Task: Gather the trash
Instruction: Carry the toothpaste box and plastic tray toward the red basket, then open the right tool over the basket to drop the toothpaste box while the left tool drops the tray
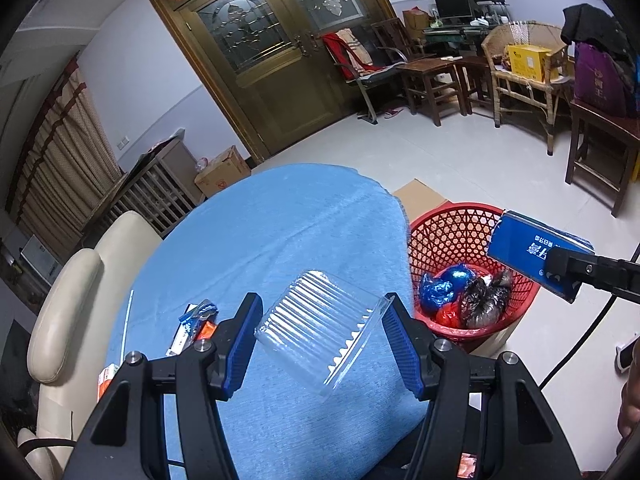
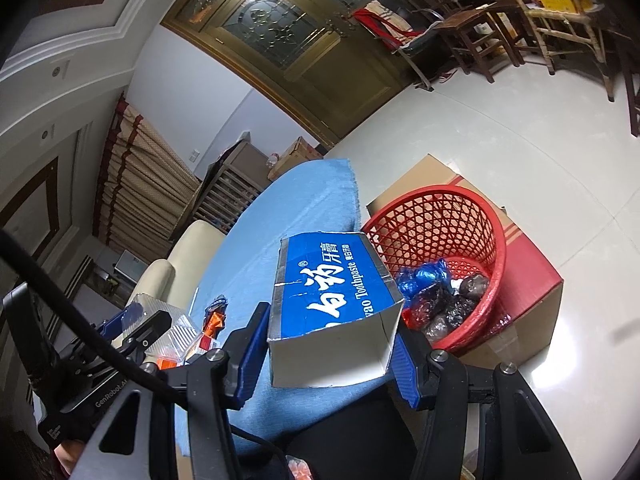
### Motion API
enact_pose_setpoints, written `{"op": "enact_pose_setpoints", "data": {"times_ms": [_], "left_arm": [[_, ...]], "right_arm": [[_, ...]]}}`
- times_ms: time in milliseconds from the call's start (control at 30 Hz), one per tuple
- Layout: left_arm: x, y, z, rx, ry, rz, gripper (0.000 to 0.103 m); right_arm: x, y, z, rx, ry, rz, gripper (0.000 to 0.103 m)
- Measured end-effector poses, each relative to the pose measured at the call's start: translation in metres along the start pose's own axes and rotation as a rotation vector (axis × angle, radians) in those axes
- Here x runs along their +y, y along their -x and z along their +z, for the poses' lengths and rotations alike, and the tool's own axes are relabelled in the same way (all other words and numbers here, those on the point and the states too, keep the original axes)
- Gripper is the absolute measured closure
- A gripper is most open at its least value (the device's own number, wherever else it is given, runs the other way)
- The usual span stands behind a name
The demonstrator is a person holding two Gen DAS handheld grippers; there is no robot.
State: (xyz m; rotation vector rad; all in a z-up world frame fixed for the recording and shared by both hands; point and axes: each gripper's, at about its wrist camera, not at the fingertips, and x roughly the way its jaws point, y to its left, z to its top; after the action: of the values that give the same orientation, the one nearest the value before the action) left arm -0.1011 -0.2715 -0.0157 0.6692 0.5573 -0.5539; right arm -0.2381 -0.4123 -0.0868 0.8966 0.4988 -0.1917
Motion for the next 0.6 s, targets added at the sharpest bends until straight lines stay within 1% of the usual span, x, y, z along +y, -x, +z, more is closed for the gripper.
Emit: {"op": "enact_pose_setpoints", "data": {"times_ms": [333, 467, 600], "left_arm": [[-0.022, -0.007, 0.007, 0.002, -0.050, -0.027, 0.040], [-0.035, -0.017, 0.013, 0.003, -0.061, -0.065, 0.040], [-0.047, -0.030, 0.026, -0.005, -0.062, -0.121, 0.039]], "right_arm": [[-0.025, 0.000, 0.002, -0.005, -0.056, -0.023, 0.045], [-0.042, -0.004, 0.002, 0.000, -0.102, -0.035, 0.045], [-0.060, -0.012, 0.004, 0.008, -0.155, -0.061, 0.043]]}}
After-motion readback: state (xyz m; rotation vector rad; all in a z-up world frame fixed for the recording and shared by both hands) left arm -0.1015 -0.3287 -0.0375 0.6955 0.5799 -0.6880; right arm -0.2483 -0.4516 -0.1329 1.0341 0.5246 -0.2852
